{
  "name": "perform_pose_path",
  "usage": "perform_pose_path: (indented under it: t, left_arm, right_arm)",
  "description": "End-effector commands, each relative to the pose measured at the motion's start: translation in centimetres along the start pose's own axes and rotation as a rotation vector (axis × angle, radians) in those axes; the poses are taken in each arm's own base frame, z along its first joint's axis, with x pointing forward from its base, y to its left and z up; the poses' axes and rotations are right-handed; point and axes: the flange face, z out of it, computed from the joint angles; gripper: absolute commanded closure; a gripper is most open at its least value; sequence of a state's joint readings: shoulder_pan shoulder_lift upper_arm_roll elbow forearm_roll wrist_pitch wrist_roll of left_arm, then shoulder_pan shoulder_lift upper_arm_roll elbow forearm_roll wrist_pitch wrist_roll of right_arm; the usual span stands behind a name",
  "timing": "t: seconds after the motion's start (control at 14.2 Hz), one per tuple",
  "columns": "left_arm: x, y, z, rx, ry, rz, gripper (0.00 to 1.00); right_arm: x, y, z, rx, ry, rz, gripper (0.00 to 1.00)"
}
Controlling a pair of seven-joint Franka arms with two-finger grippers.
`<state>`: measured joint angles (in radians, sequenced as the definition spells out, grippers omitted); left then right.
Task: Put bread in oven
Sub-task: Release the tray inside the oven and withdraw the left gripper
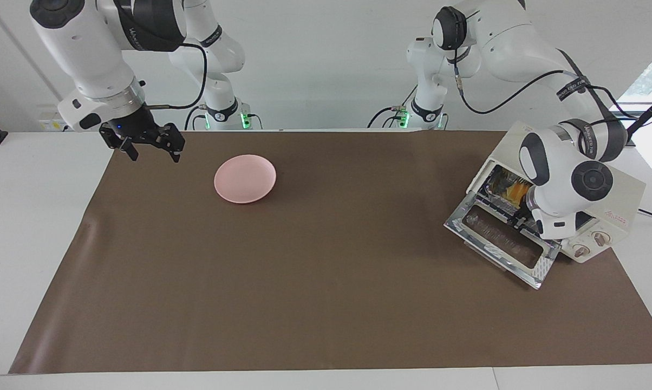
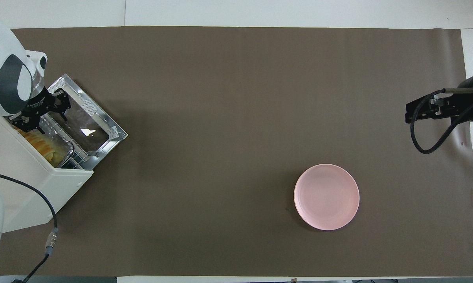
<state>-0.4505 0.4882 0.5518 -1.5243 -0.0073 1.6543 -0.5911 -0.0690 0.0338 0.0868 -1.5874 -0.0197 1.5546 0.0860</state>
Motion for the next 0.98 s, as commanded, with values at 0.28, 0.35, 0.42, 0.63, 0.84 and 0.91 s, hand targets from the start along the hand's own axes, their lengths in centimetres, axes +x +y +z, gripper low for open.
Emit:
perform_pose_path:
  t: [0.28, 0.35, 0.42, 0.63, 0.84, 0.91]
  left_arm:
    - [-0.2, -0.5, -6.4, -0.058, 0.134, 0.211, 0.0]
    - [-0.5, -0.6, -7.8, -0.065, 0.15, 0.261, 0.0]
    - [-1.5, -1.1, -10.0, -0.083, 0.166, 0.316, 0.0]
    - [-4.6, -3.4, -13.9, -0.119, 0.167, 0.507, 0.0]
    - [-6.5, -6.8, -16.0, -0.138, 0.118, 0.668, 0.0]
    - [-7.3, -7.7, -16.6, -0.145, 0.104, 0.693, 0.0]
  right_arm:
    - [-0.7, 0.3, 0.0, -0.013, -0.006, -0.021, 0.0]
    - [-0.7, 0.3, -0.1, -0.013, -0.005, -0.02, 0.0]
    - [-0.7, 0.3, 0.0, -0.013, -0.006, -0.021, 0.0]
    - [-0.7, 0.3, -0.1, -0.013, -0.005, -0.02, 0.0]
    - [-0.7, 0.3, -0.1, -0.013, -0.005, -0.02, 0.0]
    - [-0.7, 0.3, -0.1, -0.013, -0.005, -0.02, 0.0]
